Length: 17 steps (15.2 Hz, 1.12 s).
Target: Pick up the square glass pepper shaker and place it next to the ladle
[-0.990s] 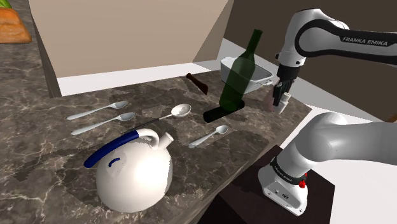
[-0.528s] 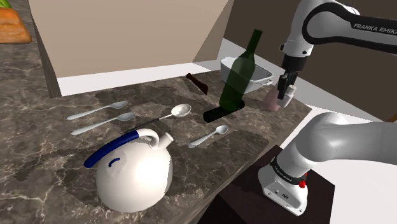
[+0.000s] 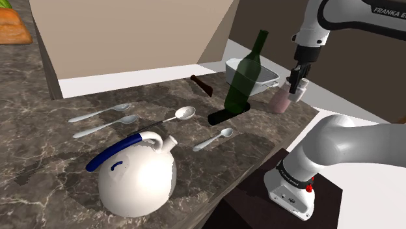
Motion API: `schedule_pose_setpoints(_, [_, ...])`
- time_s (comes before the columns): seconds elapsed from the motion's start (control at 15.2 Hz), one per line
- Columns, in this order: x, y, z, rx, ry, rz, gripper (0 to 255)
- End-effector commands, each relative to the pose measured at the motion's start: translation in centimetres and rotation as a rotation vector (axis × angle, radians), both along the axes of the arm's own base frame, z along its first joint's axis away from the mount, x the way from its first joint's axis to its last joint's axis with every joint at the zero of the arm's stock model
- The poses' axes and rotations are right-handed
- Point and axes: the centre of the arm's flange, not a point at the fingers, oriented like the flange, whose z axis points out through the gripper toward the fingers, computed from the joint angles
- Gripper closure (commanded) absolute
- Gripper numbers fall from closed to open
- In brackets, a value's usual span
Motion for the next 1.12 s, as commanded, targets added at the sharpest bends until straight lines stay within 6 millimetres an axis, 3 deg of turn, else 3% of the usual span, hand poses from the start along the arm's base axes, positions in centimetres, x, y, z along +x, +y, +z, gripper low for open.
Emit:
schedule_pose_setpoints(0.0, [0.5,1.3,0.3,0.0,0.0,0.0,255])
schedule_pose_setpoints(1.06, [8.7,20.8,0.4,0.0,0.0,0.0,255])
